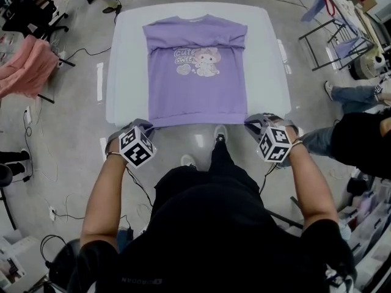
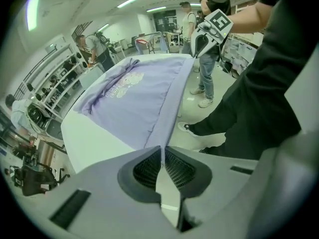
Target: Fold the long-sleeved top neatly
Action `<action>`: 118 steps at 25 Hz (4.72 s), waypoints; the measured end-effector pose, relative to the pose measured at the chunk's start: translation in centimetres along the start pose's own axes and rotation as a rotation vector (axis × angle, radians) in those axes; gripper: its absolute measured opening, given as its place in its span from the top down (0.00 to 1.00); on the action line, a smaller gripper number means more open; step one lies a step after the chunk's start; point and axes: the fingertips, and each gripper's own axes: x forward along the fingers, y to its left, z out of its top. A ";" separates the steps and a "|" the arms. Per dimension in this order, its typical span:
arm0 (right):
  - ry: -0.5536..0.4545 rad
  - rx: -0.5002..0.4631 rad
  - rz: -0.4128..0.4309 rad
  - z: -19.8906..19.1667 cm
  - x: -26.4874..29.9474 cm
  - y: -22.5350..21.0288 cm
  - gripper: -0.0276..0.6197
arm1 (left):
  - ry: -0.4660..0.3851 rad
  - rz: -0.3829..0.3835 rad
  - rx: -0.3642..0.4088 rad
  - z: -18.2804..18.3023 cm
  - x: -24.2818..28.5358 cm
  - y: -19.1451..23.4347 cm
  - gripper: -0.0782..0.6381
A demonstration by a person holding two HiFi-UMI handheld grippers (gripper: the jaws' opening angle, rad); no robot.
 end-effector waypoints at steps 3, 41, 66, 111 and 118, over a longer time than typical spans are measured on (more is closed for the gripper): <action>0.010 0.000 0.035 0.4 -0.6 1.8 0.94 | 0.019 -0.039 0.035 -0.7 -0.5 -1.5 0.85; -0.135 0.209 -0.091 0.8 0.0 -33.8 0.94 | 0.084 0.133 0.045 14.9 -0.4 28.8 0.85; -0.007 0.445 -0.049 -4.3 16.9 -43.1 0.94 | 0.268 0.238 -0.188 13.6 14.6 40.2 0.85; -0.327 1.113 -0.452 3.2 3.2 -29.2 0.95 | -0.438 0.184 -0.751 6.5 -0.3 31.4 0.88; -0.347 1.264 -0.512 -1.0 3.8 -29.3 0.84 | -0.438 0.196 -0.699 5.3 -0.7 26.8 0.88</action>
